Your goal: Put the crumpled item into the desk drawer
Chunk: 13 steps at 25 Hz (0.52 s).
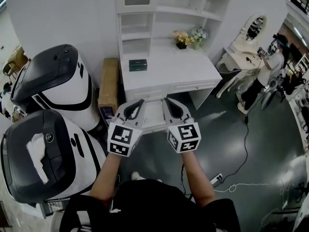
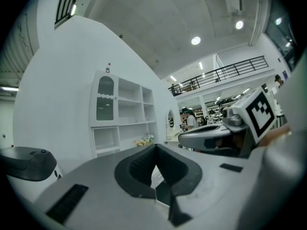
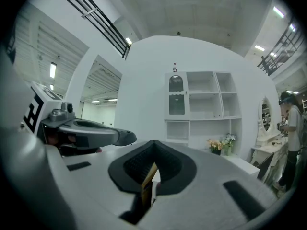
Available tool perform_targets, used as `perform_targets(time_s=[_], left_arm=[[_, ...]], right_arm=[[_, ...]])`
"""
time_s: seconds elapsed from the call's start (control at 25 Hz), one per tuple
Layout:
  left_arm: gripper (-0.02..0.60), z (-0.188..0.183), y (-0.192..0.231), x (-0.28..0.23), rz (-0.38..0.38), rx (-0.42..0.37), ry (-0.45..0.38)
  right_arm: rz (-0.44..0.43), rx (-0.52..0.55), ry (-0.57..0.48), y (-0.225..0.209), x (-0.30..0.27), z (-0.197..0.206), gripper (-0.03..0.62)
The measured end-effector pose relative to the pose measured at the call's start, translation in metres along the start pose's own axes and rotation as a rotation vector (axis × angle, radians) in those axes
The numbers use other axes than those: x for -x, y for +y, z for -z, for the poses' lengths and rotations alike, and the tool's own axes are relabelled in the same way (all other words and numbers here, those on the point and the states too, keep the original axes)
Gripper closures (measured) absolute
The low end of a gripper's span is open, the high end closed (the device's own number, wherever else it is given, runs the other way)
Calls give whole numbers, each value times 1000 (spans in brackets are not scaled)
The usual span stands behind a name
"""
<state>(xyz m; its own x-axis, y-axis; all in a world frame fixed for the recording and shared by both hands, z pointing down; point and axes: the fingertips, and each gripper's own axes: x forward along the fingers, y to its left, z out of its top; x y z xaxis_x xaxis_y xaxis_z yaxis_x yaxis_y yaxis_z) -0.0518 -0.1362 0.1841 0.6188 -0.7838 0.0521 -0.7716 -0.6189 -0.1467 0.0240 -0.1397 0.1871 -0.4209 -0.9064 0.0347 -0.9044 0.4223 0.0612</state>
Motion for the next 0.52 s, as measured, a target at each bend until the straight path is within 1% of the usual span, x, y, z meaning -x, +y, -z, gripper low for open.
perform_targets(time_s=[0.52], left_arm=[[575, 2, -8, -6, -17, 11, 11]], right_arm=[[-16, -10, 22, -9, 5, 10, 600]])
